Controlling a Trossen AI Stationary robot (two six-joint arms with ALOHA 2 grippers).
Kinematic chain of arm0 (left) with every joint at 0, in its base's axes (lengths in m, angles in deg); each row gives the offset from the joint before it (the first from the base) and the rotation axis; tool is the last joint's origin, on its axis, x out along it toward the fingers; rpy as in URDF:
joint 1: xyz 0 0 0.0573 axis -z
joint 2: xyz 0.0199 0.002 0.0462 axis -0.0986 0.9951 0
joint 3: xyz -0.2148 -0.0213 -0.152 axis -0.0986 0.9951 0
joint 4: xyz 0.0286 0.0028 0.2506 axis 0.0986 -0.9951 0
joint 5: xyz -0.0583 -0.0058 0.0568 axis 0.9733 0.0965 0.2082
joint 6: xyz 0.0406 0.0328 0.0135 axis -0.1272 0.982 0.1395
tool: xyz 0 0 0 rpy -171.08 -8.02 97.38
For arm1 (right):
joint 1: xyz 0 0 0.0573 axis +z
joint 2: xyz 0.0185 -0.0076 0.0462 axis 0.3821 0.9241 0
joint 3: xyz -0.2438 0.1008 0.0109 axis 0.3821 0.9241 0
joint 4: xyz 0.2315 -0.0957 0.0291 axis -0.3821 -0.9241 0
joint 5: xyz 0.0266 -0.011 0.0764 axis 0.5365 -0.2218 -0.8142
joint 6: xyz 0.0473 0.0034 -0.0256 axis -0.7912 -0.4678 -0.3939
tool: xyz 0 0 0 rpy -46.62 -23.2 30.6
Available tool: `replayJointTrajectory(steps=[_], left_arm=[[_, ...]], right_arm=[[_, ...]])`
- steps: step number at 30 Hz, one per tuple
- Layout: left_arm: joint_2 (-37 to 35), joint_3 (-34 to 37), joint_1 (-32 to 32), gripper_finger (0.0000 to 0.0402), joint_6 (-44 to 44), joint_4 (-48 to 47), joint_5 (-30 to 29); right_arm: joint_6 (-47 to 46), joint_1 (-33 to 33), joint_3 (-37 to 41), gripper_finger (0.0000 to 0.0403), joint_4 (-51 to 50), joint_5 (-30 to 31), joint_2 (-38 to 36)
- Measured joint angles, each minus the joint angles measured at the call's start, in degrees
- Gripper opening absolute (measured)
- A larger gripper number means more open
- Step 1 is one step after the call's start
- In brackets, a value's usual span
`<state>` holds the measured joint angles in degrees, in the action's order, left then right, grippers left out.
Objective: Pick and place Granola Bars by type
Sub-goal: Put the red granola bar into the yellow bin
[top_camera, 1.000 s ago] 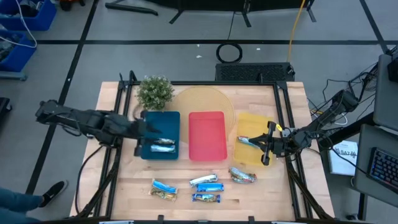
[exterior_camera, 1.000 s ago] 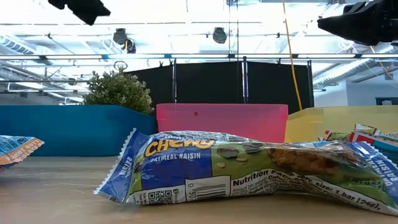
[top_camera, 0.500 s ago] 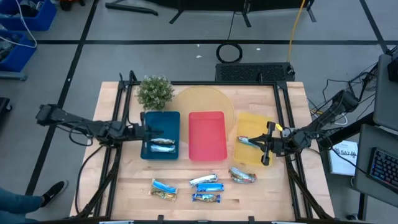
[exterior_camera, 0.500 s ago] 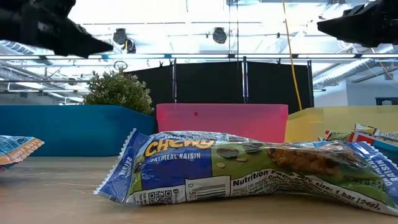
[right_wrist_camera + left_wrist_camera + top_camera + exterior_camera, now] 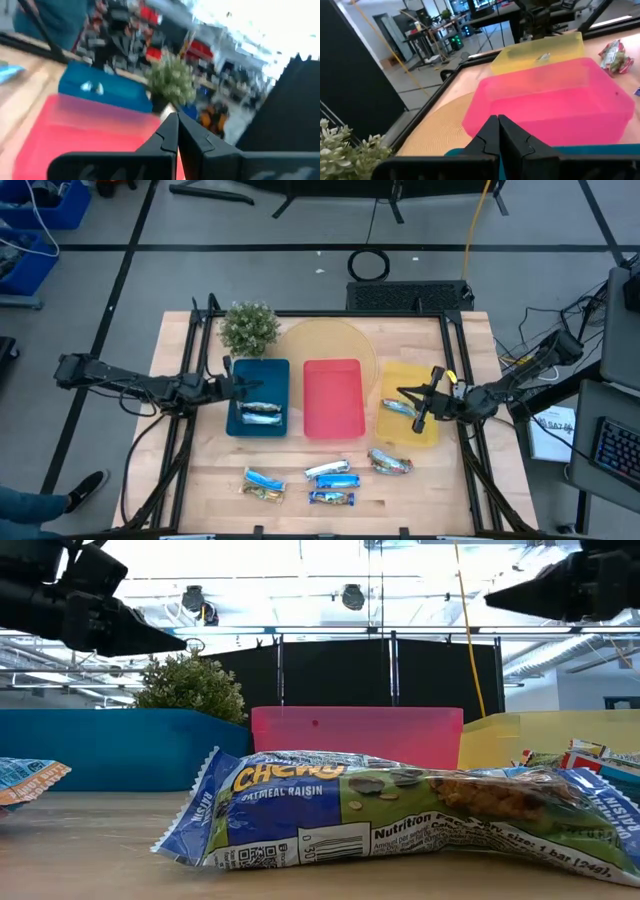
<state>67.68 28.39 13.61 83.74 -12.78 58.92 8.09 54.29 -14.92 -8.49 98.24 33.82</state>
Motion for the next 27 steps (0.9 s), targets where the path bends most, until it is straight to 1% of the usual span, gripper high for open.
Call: replayJointTrajectory(steps=[3,6,10,14,15,17,20,22,24,27], left_arm=[[0.00,0.00,-0.30,0.0015,1.73,0.07,-0.26],[0.00,0.00,-0.34,0.0034,1.11,0.04,-1.25],[0.00,0.00,-0.31,0.0047,3.21,-0.11,-0.83],[0.00,0.00,-0.34,0.0048,4.53,1.47,-0.76],[0.00,0.00,-0.34,0.0048,4.08,1.64,-0.79],[0.00,0.00,-0.34,0.0048,3.05,1.76,-0.74],[0.00,0.00,-0.34,0.0049,0.26,1.66,-0.69],[0.00,0.00,-0.34,0.0049,-2.50,1.67,-0.63],[0.00,0.00,-0.34,0.0049,-4.55,1.71,-0.04],[0.00,0.00,-0.34,0.0049,-4.90,1.73,3.29]], right_arm=[[-8.63,0.00,-7.38,0.0000,-15.86,0.14,2.86],[-17.68,-0.18,-17.47,0.0000,-31.96,0.31,10.04],[-27.32,-0.29,-35.06,0.0000,-51.71,0.18,25.84],[-40.46,-0.24,-55.69,0.0000,-76.95,-0.40,43.46],[-43.99,-0.24,-60.61,0.0000,-83.38,-1.70,47.92],[-51.29,-0.26,-69.38,0.0000,-95.12,-6.65,55.72],[-60.44,-0.19,-78.68,0.0002,-106.02,-16.34,65.19],[-63.69,0.45,-81.36,0.0012,-108.30,-23.87,69.11],[-66.33,1.73,-81.73,0.0031,-107.68,-29.62,71.36],[-71.98,4.51,-81.73,0.0073,-107.68,-33.51,73.39]])
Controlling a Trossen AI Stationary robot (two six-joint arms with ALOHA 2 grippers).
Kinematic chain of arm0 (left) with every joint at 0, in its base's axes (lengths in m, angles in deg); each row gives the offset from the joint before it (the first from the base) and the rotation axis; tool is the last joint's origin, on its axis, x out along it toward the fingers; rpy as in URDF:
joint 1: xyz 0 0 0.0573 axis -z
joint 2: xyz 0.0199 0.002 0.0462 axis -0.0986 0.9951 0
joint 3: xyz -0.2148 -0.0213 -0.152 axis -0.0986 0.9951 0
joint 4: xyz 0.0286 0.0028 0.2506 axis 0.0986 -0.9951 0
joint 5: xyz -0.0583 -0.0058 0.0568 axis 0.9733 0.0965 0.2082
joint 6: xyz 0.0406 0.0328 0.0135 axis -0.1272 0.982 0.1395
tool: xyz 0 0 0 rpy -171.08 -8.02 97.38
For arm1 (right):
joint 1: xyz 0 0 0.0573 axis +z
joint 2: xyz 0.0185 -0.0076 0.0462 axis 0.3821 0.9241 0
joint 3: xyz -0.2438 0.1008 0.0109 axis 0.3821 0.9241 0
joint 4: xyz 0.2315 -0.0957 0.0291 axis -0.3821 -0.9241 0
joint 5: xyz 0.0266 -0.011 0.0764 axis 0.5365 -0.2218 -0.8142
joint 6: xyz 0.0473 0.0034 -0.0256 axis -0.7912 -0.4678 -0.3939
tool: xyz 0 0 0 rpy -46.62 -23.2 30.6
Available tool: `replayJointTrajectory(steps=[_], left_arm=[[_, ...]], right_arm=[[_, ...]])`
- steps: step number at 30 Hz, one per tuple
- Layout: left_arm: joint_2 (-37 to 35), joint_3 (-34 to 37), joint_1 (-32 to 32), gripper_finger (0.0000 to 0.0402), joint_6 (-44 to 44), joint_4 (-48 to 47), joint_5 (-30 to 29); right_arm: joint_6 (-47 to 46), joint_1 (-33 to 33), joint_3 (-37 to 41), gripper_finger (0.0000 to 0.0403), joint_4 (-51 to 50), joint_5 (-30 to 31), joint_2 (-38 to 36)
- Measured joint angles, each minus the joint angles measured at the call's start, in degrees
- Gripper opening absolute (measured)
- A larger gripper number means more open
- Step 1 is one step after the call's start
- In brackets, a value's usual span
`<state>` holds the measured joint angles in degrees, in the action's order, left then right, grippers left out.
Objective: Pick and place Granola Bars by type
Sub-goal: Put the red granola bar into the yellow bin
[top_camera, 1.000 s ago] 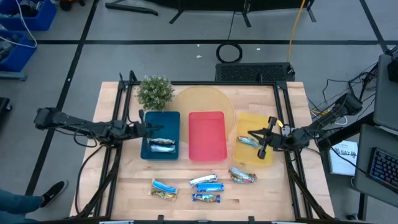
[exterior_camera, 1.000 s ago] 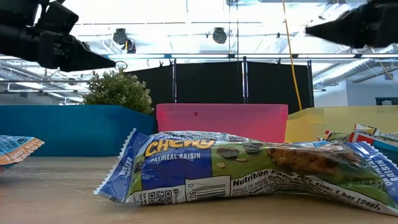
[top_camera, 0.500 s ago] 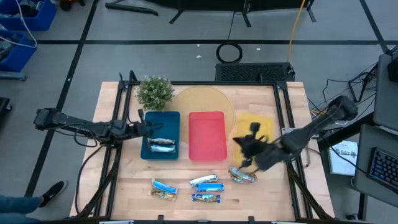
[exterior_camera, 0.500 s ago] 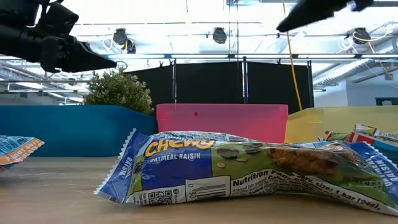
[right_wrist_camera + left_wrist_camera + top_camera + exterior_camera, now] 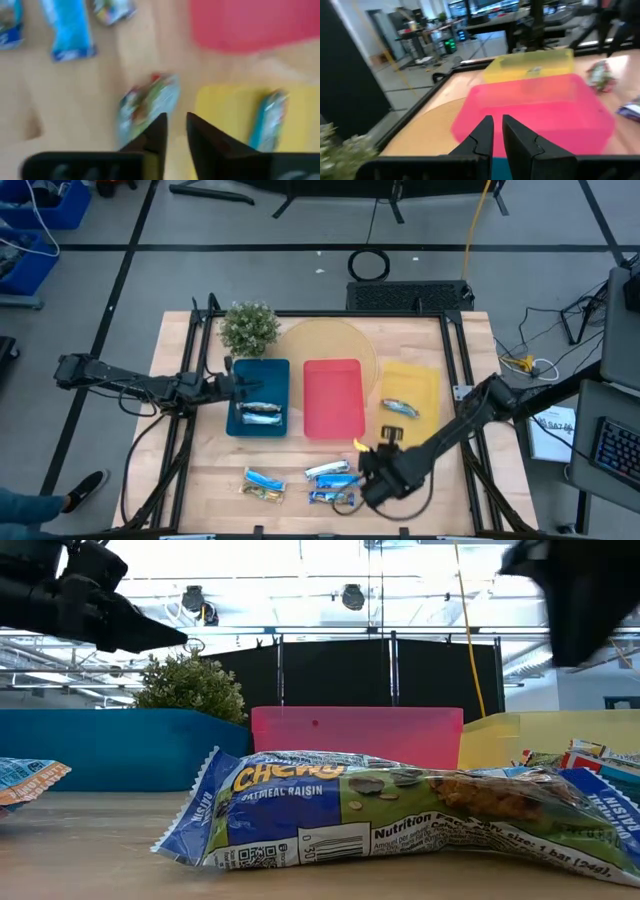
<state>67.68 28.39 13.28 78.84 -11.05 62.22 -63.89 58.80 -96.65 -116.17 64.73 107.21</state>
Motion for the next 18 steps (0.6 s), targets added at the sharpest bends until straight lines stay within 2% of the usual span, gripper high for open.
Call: replayJointTrajectory(steps=[3,9,15,18], left_arm=[[0.00,0.00,0.02,0.0049,0.49,0.02,3.24],[0.00,-0.02,0.02,0.0049,0.29,1.99,4.34],[0.00,-1.65,0.07,0.0049,0.31,0.60,5.69],[0.02,-2.81,0.07,0.0049,0.29,-1.32,7.34]], right_arm=[[-5.48,2.64,0.00,0.0122,0.03,-1.14,0.35],[-15.23,6.10,0.08,0.0191,0.18,-1.03,0.39],[-21.12,6.38,4.59,0.0205,1.73,-5.57,0.50],[-21.85,6.34,6.27,0.0202,3.12,-5.60,0.35]])
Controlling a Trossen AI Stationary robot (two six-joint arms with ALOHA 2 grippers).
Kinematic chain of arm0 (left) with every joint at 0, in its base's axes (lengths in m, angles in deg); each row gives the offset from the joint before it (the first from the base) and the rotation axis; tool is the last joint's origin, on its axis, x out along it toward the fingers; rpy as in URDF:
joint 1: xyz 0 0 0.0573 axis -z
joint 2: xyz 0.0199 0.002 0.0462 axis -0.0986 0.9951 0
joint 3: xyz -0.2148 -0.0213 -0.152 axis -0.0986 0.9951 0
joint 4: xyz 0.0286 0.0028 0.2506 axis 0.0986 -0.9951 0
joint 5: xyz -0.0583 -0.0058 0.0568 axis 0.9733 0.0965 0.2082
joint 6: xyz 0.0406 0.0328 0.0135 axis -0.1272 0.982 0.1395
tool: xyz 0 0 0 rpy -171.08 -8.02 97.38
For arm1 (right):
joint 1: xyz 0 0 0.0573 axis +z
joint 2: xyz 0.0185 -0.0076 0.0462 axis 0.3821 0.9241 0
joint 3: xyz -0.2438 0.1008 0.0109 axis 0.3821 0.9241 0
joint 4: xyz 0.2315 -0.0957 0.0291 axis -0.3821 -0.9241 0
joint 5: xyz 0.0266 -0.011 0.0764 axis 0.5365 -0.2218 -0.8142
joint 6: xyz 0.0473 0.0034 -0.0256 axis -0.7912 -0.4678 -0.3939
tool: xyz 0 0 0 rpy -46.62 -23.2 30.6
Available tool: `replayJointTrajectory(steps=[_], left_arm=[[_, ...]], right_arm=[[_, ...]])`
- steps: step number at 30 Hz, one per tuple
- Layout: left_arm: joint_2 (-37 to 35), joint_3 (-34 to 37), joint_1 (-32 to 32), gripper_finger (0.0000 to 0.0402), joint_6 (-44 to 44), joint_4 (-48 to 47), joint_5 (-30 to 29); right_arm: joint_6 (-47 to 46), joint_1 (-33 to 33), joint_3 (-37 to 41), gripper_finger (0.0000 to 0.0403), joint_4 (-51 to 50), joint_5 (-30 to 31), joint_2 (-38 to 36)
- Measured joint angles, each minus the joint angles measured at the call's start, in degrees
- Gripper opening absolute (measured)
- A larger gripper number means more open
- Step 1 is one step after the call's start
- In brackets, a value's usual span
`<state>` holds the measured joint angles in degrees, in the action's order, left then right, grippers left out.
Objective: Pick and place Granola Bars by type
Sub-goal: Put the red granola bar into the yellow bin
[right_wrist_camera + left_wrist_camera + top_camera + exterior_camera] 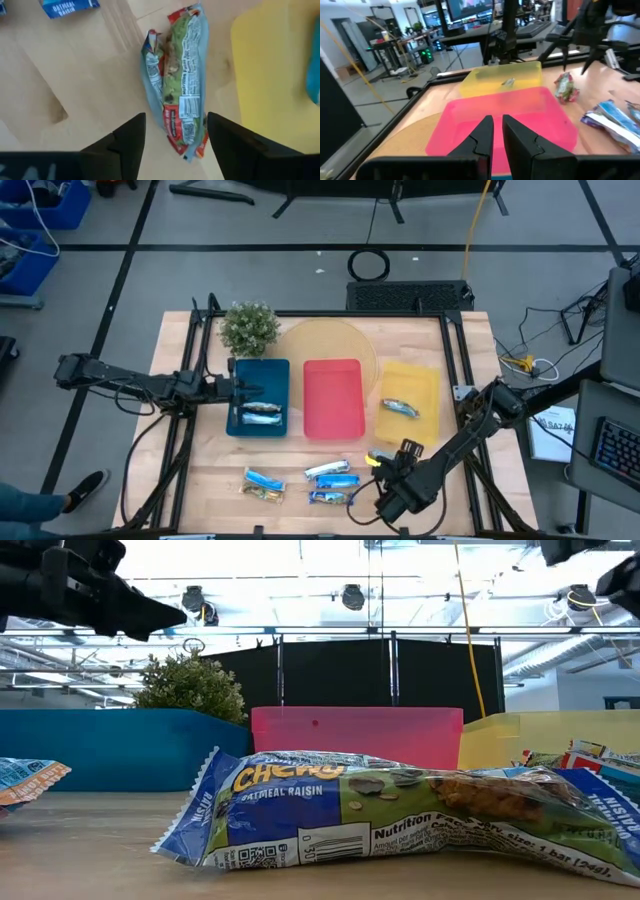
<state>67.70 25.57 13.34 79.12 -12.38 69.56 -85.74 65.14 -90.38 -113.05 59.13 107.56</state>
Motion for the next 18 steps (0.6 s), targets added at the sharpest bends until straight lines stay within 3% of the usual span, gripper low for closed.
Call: replayJointTrajectory(steps=[18], left_arm=[[0.00,-0.68,0.00,0.0049,0.55,-1.36,0.23]], right_arm=[[5.96,-0.88,9.79,0.0171,5.91,-2.93,0.04]])
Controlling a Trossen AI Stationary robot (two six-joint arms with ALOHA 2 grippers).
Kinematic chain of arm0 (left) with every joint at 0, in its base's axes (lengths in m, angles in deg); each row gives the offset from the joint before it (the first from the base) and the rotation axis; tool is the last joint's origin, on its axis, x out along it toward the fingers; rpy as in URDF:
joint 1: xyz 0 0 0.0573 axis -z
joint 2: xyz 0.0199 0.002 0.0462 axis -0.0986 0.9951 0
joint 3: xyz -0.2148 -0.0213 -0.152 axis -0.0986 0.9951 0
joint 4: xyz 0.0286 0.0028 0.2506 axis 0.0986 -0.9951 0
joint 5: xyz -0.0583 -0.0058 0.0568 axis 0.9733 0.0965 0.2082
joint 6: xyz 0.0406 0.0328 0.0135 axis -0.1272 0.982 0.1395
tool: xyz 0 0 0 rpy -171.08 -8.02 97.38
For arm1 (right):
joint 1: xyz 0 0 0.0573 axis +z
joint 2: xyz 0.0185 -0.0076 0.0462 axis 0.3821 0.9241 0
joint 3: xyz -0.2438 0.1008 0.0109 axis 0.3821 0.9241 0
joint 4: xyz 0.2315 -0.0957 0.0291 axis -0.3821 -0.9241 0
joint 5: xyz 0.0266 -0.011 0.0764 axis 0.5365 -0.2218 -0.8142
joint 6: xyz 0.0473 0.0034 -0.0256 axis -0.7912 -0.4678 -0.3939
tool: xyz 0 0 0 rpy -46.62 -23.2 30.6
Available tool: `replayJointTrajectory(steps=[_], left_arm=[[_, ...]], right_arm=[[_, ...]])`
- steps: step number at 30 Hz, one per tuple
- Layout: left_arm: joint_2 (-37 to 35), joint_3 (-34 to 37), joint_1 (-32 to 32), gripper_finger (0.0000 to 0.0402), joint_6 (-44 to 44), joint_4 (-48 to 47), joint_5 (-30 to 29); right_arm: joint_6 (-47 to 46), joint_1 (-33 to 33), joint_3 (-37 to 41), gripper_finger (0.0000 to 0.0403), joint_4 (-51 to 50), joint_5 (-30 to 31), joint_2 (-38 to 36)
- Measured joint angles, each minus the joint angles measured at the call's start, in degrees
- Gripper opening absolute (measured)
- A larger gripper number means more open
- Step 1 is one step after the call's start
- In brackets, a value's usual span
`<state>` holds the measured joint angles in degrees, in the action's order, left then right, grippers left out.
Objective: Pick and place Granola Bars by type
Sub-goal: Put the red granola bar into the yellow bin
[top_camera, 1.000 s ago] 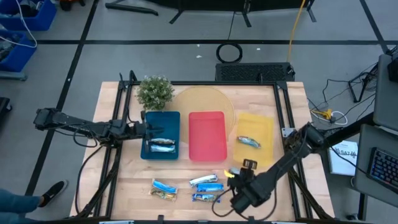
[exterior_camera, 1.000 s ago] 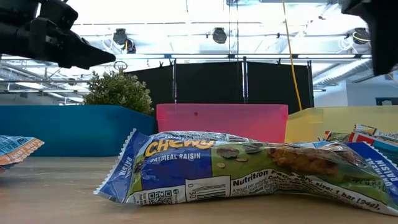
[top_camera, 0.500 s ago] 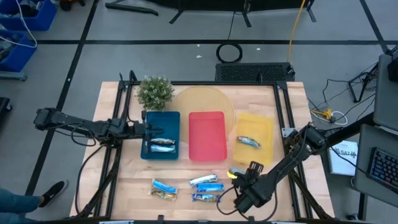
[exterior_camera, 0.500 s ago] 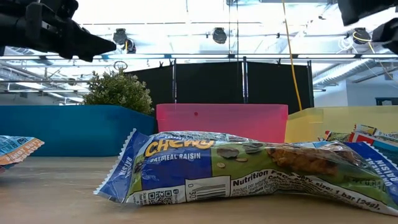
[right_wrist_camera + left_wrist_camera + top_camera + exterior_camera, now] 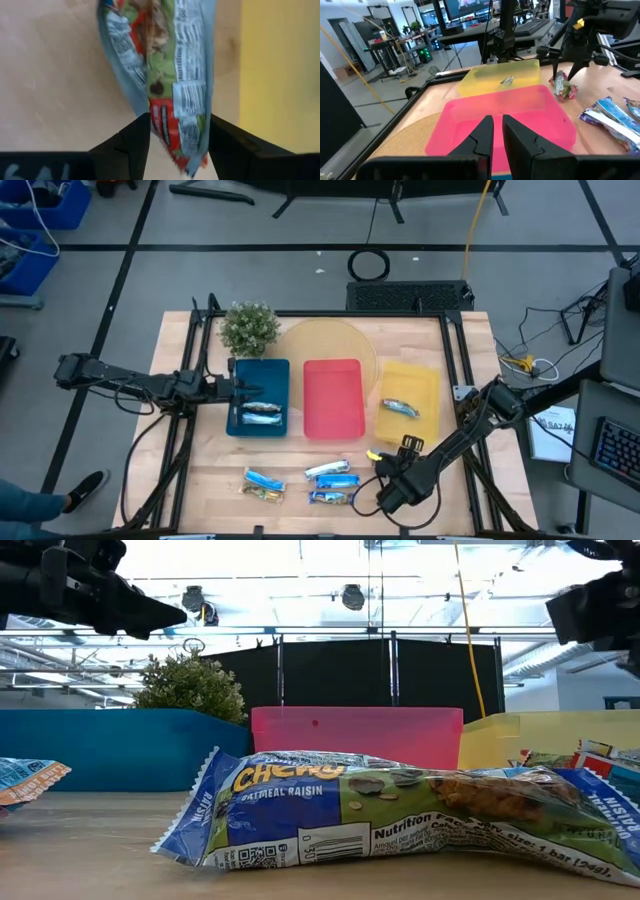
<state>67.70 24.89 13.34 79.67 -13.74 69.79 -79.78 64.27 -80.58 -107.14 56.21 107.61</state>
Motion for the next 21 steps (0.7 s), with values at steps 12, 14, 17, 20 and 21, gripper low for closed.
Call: replayJointTrajectory(steps=[12,14,17,20,21], left_arm=[[0.00,0.00,0.00,0.0049,-0.51,-2.64,-0.02],[0.00,0.00,0.00,0.0049,-0.54,-3.12,-0.03],[0.00,0.00,0.00,0.0049,-0.96,-3.04,-0.04],[0.00,0.00,0.00,0.0049,-1.19,-3.04,-0.04],[0.00,0.00,0.00,0.0049,-1.21,-3.03,-0.04]], right_arm=[[4.30,0.25,2.21,0.0101,5.49,-4.48,-0.05],[4.12,0.49,2.21,0.0070,6.07,-4.52,-0.07],[4.15,0.86,2.21,0.0036,7.04,-4.52,-0.07],[4.34,1.05,2.21,0.0033,7.78,-4.50,-0.07],[4.28,1.05,2.21,0.0032,7.76,-4.50,-0.07]])
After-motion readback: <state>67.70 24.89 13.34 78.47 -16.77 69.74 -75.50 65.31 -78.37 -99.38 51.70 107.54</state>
